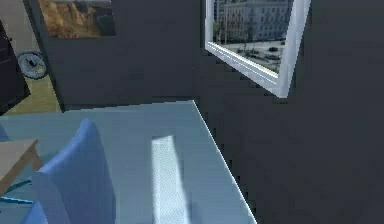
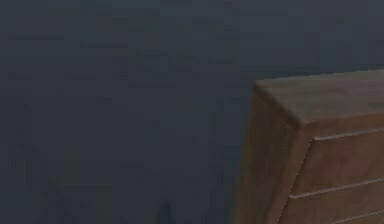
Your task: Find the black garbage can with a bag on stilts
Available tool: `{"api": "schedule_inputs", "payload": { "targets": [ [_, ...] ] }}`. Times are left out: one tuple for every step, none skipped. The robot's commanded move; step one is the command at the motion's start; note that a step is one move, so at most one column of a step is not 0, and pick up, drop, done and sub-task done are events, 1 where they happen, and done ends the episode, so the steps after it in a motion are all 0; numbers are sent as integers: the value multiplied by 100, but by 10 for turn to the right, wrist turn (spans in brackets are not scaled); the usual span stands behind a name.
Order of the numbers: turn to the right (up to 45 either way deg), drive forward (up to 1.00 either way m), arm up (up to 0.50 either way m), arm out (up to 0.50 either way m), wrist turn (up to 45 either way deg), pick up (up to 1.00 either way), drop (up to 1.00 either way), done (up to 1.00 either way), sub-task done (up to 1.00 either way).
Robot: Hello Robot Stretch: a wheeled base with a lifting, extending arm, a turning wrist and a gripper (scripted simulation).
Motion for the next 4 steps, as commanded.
{"api": "schedule_inputs", "payload": {
  "targets": [
    [0, 45, 0, 0, 0, 0, 0, 0, 0],
    [-90, 0, 0, 0, 0, 0, 0, 0, 0],
    [0, 60, 0, 0, 0, 0, 0, 0, 0],
    [-450, 0, 0, 0, 0, 0, 0, 0, 0]
  ]
}}
